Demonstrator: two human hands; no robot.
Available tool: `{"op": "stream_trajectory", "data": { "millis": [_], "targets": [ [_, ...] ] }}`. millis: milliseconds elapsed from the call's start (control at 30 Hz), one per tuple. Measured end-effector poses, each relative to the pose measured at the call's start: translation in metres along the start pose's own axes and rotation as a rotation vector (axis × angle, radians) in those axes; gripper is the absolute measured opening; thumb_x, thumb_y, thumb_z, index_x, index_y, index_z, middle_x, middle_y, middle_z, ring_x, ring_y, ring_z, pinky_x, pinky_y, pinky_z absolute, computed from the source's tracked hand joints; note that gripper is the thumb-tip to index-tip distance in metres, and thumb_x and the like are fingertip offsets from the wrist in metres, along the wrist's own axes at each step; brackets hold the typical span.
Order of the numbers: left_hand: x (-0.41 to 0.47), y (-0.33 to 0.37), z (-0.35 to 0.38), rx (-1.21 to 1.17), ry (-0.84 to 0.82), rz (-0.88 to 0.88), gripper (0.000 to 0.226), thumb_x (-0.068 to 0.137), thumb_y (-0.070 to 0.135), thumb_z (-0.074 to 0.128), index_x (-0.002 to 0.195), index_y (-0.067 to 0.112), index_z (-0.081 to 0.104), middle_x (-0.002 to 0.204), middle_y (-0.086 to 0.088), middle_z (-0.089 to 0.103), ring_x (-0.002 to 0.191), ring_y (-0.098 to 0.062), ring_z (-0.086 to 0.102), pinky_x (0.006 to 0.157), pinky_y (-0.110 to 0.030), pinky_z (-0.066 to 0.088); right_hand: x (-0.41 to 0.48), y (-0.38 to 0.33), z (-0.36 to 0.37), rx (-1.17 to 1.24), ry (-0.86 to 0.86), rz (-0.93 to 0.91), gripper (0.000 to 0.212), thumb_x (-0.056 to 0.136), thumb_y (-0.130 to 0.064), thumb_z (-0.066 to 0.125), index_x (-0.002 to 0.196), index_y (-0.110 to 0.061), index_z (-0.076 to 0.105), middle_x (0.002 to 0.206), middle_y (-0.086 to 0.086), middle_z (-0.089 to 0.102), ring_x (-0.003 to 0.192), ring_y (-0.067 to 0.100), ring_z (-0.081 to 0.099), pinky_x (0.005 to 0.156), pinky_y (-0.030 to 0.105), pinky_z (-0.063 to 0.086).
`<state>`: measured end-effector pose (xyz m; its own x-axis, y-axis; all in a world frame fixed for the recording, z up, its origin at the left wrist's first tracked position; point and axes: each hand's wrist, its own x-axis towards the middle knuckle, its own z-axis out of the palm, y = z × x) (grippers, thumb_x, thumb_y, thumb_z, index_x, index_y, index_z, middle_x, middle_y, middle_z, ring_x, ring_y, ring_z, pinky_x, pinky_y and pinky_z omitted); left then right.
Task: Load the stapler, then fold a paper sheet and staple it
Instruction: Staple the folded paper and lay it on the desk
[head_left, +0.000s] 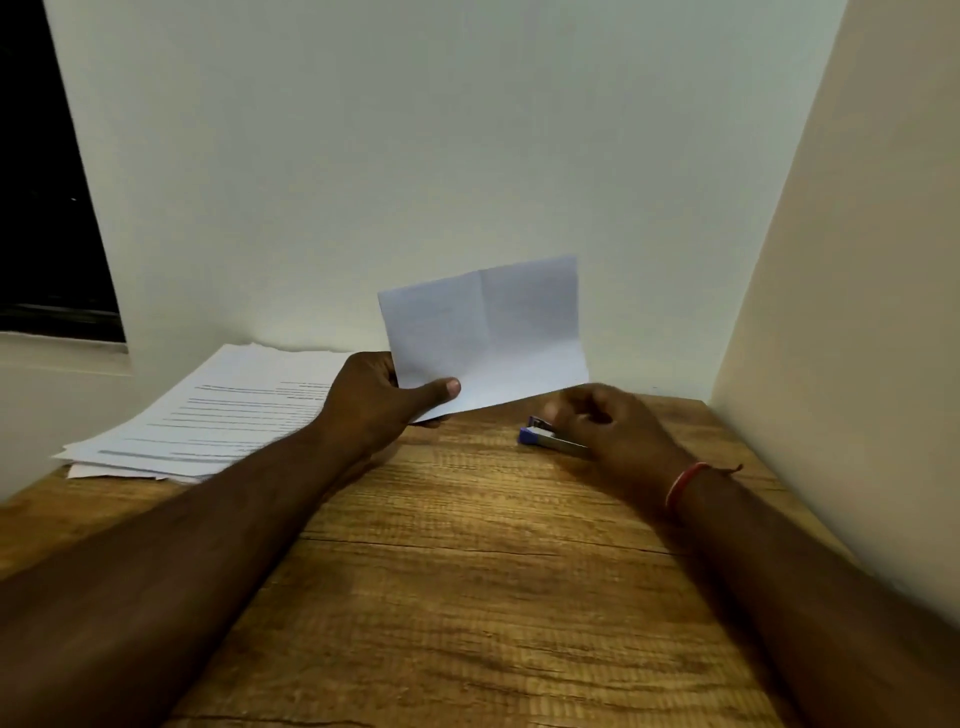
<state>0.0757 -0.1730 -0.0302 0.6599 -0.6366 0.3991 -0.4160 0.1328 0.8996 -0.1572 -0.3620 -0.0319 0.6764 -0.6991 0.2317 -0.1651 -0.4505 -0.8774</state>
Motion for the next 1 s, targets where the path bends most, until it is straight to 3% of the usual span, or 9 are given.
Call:
{"op": "stream_trajectory", "data": {
  "millis": [67, 133, 267, 367, 400, 467, 600, 1000],
  "targets": [
    [-0.003, 0.001, 0.003, 0.021, 0.016, 0.036, 0.021, 0.083, 0.034, 0.098, 0.098, 0.03, 0.084, 0.092, 0.015, 0.086, 0.083, 0.001, 0.081, 0.068, -0.013, 0.061, 0.0, 0.007, 0.005, -0.363, -0.082, -0.059, 0.046, 0.086, -0.057, 0.088, 0.124, -0.033, 0.077, 0.107, -0.02, 0.071, 0.103, 0.005, 0.068, 0.09, 0.032, 0.059],
    [-0.005, 0.003, 0.005, 0.008, 0.025, 0.061, 0.02, 0.084, 0.035, 0.097, 0.098, 0.029, 0.084, 0.091, 0.014, 0.085, 0.083, -0.001, 0.081, 0.066, -0.013, 0.059, 0.007, 0.01, 0.008, -0.531, -0.075, -0.089, 0.037, 0.086, -0.056, 0.088, 0.117, -0.036, 0.082, 0.105, -0.026, 0.069, 0.107, 0.004, 0.067, 0.099, 0.036, 0.056],
    [-0.005, 0.002, 0.006, 0.014, 0.062, 0.073, 0.033, 0.084, 0.042, 0.097, 0.107, 0.021, 0.086, 0.096, 0.004, 0.087, 0.091, -0.016, 0.084, 0.084, -0.037, 0.069, 0.009, 0.007, 0.01, -0.473, -0.036, -0.043, 0.013, 0.093, -0.041, 0.086, 0.096, -0.031, 0.078, 0.093, -0.016, 0.074, 0.094, 0.007, 0.068, 0.085, 0.032, 0.054],
    [-0.003, 0.001, 0.007, -0.011, 0.088, 0.048, 0.038, 0.083, 0.045, 0.098, 0.11, 0.021, 0.087, 0.101, 0.004, 0.087, 0.094, -0.017, 0.084, 0.091, -0.046, 0.069, -0.007, -0.005, 0.017, -0.246, -0.091, -0.093, 0.008, 0.102, -0.032, 0.077, 0.103, -0.024, 0.076, 0.092, 0.0, 0.078, 0.079, 0.008, 0.066, 0.068, 0.019, 0.053],
    [-0.003, 0.002, 0.008, -0.014, 0.101, 0.051, 0.038, 0.083, 0.045, 0.098, 0.111, 0.021, 0.087, 0.101, 0.005, 0.087, 0.095, -0.016, 0.084, 0.092, -0.045, 0.069, -0.01, -0.01, 0.021, -0.127, -0.104, -0.1, 0.008, 0.104, -0.03, 0.075, 0.106, -0.022, 0.075, 0.096, 0.004, 0.079, 0.078, 0.01, 0.066, 0.068, 0.017, 0.053],
    [-0.003, 0.004, 0.008, -0.014, 0.124, 0.067, 0.035, 0.084, 0.044, 0.097, 0.109, 0.023, 0.086, 0.1, 0.006, 0.087, 0.094, -0.011, 0.083, 0.089, -0.038, 0.068, -0.017, -0.017, 0.032, 0.053, -0.145, -0.107, 0.009, 0.104, -0.028, 0.074, 0.111, -0.021, 0.073, 0.104, 0.013, 0.079, 0.079, 0.017, 0.066, 0.072, 0.027, 0.056],
    [-0.005, 0.009, 0.01, 0.006, 0.112, 0.133, 0.023, 0.085, 0.044, 0.095, 0.1, 0.033, 0.083, 0.093, 0.015, 0.085, 0.09, -0.002, 0.081, 0.077, -0.021, 0.064, -0.019, -0.02, 0.043, 0.209, -0.205, -0.114, 0.014, 0.105, -0.016, 0.072, 0.119, -0.014, 0.07, 0.107, 0.022, 0.076, 0.08, 0.021, 0.069, 0.071, 0.033, 0.061],
    [-0.009, 0.017, 0.013, 0.04, 0.104, 0.225, 0.014, 0.087, 0.038, 0.094, 0.092, 0.032, 0.083, 0.087, 0.019, 0.084, 0.08, -0.003, 0.08, 0.066, -0.012, 0.055, -0.014, -0.019, 0.041, 0.161, -0.157, -0.132, 0.018, 0.102, -0.021, 0.077, 0.12, -0.024, 0.075, 0.109, 0.01, 0.079, 0.087, 0.019, 0.074, 0.08, 0.038, 0.068]
  ]
}}
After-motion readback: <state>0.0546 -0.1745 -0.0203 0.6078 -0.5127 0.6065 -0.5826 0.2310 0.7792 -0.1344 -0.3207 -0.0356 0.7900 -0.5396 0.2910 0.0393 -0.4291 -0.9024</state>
